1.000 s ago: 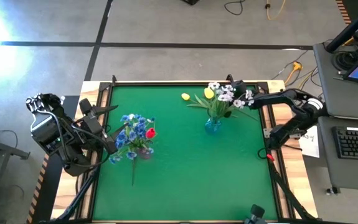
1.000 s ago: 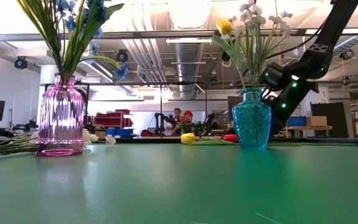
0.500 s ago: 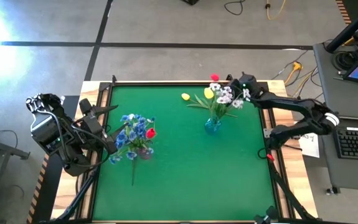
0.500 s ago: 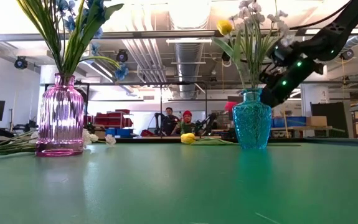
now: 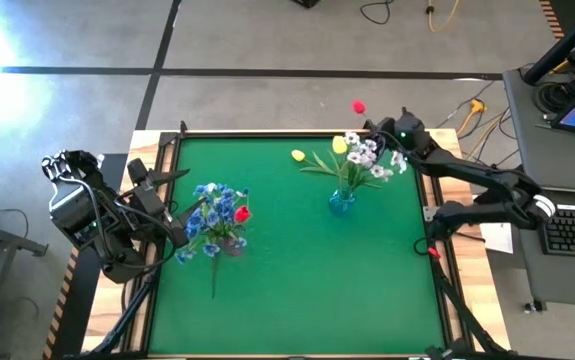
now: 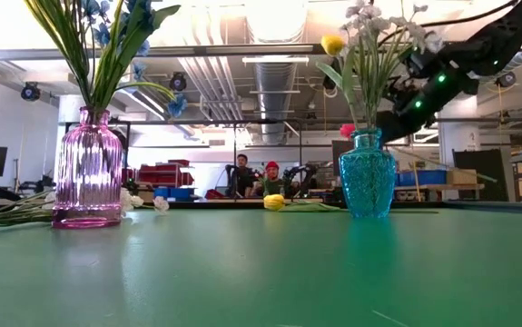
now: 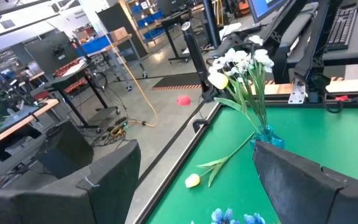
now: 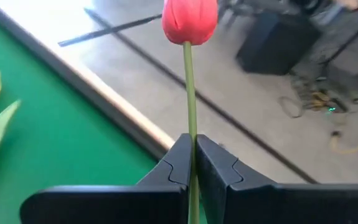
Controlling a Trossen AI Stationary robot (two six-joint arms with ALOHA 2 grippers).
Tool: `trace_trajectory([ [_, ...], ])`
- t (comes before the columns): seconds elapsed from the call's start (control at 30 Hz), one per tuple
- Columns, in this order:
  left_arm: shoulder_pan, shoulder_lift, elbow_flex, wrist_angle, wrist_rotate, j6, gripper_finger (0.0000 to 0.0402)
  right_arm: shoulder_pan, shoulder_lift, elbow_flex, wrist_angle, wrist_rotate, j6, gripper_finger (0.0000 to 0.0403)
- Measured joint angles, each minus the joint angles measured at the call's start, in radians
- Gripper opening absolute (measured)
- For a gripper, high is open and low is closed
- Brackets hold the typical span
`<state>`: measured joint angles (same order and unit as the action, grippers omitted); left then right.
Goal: Sort flowers into vase by color
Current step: Put the red tulip into the violet vase
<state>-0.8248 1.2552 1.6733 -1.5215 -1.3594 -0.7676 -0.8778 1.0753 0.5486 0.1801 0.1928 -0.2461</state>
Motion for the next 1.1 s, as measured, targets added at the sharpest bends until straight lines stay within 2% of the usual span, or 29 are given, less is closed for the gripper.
trace_trajectory([
  [0.43, 0.0, 0.0, 0.0, 0.003, -0.011, 0.0, 0.0297, 0.0, -0.132, 0.099, 0.001, 0.016, 0.003, 0.0012],
  [0.8, 0.0, 0.0, 0.0, 0.007, -0.012, 0.0, 0.0297, 0.0, -0.132, 0.279, -0.147, 0.017, -0.054, 0.0012],
  [1.1, 0.0, 0.0, 0.0, 0.007, -0.013, 0.0, 0.0297, 0.0, -0.131, 0.34, -0.228, 0.018, -0.062, 0.0012],
])
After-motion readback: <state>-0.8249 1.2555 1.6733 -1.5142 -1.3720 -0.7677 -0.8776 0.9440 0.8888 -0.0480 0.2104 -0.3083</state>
